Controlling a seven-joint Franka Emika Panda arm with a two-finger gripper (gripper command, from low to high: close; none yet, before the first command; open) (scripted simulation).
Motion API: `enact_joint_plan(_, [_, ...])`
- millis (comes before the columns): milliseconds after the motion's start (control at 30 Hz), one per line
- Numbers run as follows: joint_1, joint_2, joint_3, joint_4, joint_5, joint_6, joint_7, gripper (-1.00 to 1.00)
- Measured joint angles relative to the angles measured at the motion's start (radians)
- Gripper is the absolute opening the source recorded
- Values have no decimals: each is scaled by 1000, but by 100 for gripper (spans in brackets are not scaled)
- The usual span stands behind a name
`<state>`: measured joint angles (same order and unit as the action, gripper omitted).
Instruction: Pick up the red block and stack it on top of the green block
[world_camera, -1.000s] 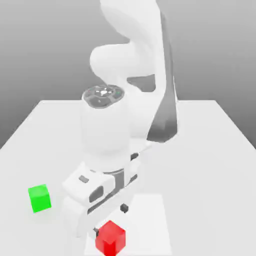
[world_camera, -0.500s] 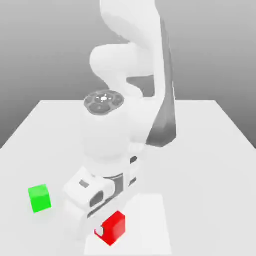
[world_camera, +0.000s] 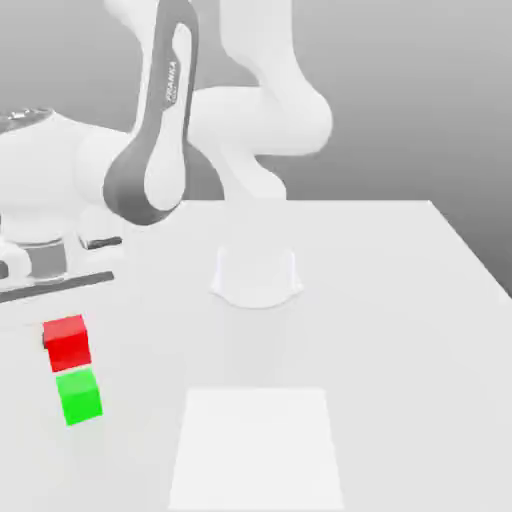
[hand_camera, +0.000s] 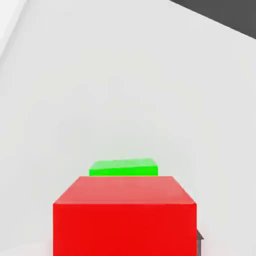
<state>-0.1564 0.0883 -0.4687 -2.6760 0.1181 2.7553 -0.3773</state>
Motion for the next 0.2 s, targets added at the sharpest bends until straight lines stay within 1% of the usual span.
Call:
enact_joint_plan(100, [-37,75,54,3,95,61,-69,-100])
enact_joint_plan(133, [-45,92,66,4,117,74,-85,100])
enact_joint_plan(200, [-45,92,66,4,117,74,-85,100])
